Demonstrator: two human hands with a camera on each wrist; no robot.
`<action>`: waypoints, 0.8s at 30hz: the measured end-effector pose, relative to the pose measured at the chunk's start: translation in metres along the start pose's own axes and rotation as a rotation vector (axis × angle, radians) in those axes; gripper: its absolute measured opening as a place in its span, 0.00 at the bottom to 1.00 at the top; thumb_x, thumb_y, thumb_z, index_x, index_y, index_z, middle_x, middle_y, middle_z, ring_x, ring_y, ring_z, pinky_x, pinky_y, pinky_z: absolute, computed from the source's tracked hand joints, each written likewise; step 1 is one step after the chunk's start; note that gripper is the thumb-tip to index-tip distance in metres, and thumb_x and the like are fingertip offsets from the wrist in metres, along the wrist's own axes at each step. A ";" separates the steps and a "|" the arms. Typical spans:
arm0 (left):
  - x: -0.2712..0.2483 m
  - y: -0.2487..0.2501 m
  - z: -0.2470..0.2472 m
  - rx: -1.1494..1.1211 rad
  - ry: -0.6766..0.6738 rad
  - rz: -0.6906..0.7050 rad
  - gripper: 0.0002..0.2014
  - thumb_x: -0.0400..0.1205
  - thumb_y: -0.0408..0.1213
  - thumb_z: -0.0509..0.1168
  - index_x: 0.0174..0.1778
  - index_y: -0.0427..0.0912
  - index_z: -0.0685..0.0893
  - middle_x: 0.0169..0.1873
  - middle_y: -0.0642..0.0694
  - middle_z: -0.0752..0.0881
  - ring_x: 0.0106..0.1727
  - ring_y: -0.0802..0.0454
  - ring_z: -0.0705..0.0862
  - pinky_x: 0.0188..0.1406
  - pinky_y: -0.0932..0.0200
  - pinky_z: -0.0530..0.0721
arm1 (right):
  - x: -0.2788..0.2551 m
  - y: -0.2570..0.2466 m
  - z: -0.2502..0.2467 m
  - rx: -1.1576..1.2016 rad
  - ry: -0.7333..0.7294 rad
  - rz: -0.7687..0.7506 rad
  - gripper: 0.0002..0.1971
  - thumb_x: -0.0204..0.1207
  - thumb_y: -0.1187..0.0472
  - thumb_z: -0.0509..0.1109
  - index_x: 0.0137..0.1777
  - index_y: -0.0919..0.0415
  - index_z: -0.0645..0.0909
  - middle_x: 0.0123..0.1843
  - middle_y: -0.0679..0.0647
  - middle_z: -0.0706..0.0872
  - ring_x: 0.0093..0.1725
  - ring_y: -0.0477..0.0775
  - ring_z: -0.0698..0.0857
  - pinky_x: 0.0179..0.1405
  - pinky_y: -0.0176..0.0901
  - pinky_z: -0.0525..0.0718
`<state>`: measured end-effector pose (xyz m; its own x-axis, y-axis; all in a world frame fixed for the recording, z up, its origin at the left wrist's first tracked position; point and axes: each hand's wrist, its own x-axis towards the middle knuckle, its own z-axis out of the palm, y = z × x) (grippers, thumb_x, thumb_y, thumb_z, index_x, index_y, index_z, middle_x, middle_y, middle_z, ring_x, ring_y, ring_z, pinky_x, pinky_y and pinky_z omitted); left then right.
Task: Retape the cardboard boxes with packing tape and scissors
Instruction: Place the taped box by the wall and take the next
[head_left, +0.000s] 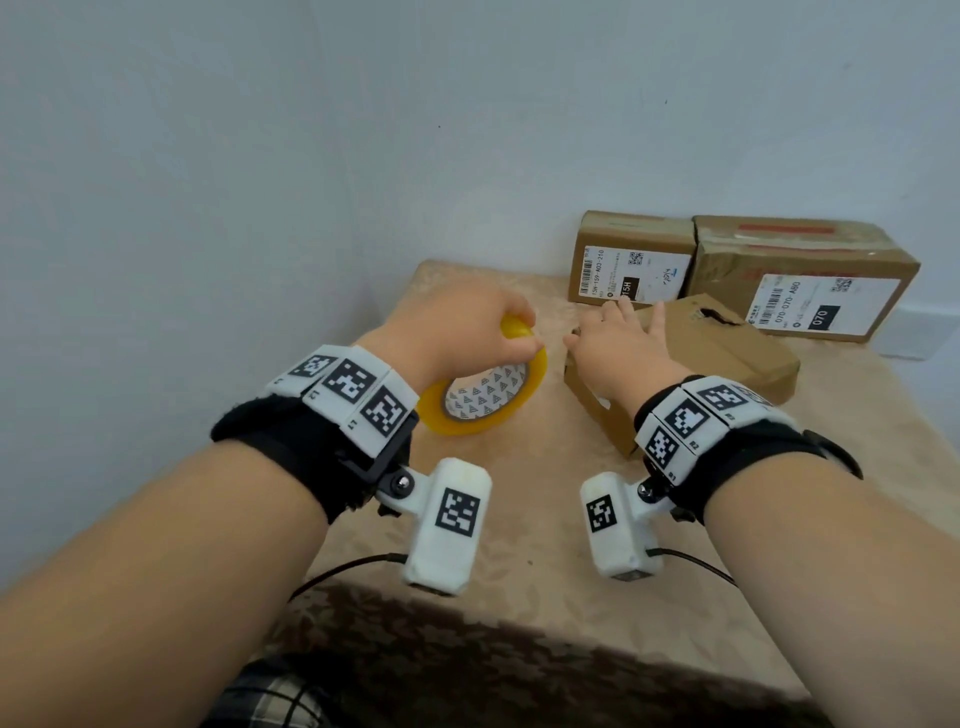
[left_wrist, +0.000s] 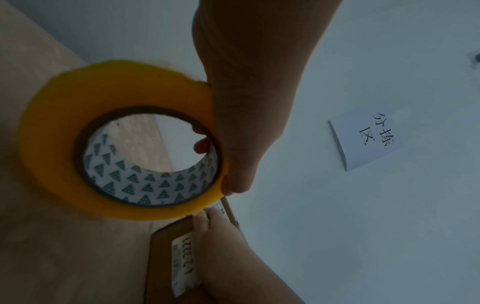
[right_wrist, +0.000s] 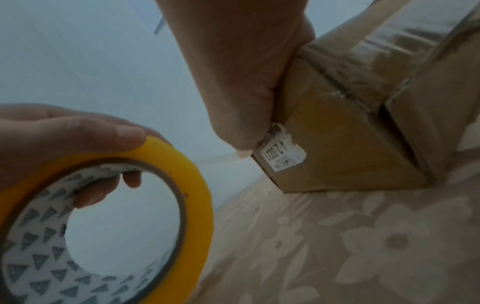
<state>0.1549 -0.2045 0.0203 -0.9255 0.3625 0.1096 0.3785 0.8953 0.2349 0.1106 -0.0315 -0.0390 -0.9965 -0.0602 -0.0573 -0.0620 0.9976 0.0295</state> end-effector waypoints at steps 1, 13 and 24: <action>0.000 0.002 0.003 0.010 0.000 0.003 0.20 0.80 0.55 0.63 0.66 0.53 0.81 0.60 0.50 0.85 0.60 0.52 0.80 0.55 0.57 0.77 | 0.000 0.000 0.000 -0.001 0.015 0.018 0.26 0.89 0.51 0.43 0.83 0.62 0.57 0.85 0.64 0.53 0.86 0.61 0.46 0.79 0.69 0.36; -0.014 0.021 0.018 0.305 0.148 -0.042 0.20 0.87 0.48 0.50 0.72 0.50 0.75 0.65 0.44 0.75 0.67 0.44 0.71 0.66 0.49 0.67 | -0.049 0.069 -0.029 0.454 0.267 0.039 0.19 0.85 0.59 0.58 0.75 0.57 0.73 0.70 0.57 0.81 0.70 0.60 0.77 0.76 0.62 0.67; -0.020 0.065 0.052 0.261 0.255 -0.194 0.20 0.81 0.35 0.56 0.69 0.49 0.77 0.71 0.40 0.70 0.74 0.39 0.65 0.74 0.41 0.56 | -0.119 0.132 0.004 0.493 0.156 0.346 0.13 0.77 0.69 0.64 0.33 0.59 0.70 0.39 0.59 0.78 0.50 0.63 0.81 0.50 0.47 0.79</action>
<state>0.1971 -0.1406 -0.0165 -0.9340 0.1346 0.3309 0.1515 0.9881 0.0258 0.2208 0.1072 -0.0325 -0.9529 0.3025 0.0208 0.2619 0.8558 -0.4461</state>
